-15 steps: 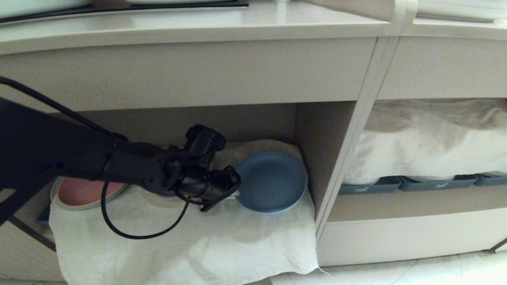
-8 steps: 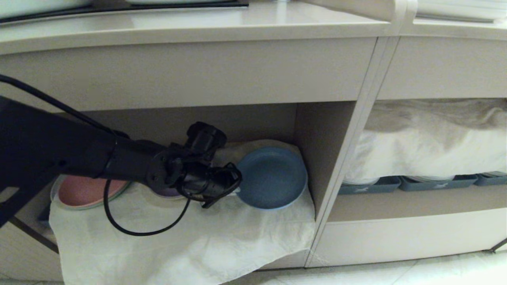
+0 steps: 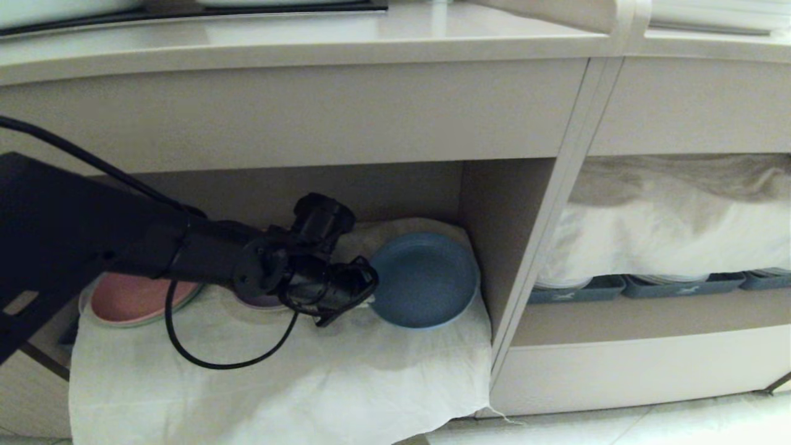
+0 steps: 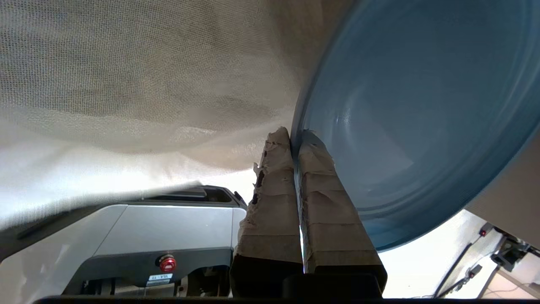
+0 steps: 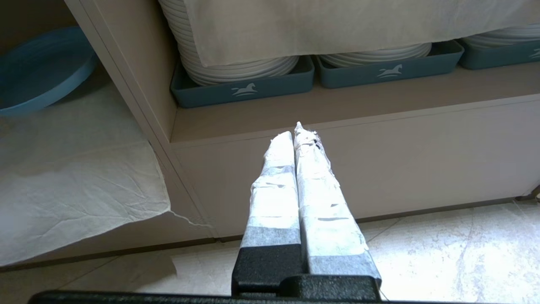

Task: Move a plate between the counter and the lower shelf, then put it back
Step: Put the plate in the cupboard

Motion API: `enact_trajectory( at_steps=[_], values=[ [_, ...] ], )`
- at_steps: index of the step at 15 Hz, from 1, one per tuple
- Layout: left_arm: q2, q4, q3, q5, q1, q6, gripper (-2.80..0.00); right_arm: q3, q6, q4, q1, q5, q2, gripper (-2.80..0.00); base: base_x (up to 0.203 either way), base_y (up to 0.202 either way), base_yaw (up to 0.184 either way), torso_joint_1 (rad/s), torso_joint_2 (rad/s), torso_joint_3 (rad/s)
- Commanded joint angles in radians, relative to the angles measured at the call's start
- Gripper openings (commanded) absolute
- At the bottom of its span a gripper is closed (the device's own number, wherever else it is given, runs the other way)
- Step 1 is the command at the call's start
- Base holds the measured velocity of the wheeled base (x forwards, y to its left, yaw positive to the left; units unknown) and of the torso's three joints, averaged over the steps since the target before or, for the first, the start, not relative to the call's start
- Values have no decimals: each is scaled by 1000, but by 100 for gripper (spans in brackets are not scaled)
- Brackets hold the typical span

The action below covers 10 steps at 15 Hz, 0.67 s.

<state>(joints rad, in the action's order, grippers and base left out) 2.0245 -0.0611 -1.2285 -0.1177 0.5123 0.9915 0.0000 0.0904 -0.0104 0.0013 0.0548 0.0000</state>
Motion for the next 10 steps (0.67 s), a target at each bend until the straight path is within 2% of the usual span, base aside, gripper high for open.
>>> enact_trajectory(
  at_steps=[1, 10],
  values=[
    [5, 1, 0, 0, 0, 6, -280, 0, 0, 0, 0, 0, 0, -280, 0, 0, 0, 0, 0, 0],
    [23, 0, -51, 0, -7, 5, -280, 0, 0, 0, 0, 0, 0, -280, 0, 0, 0, 0, 0, 0]
  ],
)
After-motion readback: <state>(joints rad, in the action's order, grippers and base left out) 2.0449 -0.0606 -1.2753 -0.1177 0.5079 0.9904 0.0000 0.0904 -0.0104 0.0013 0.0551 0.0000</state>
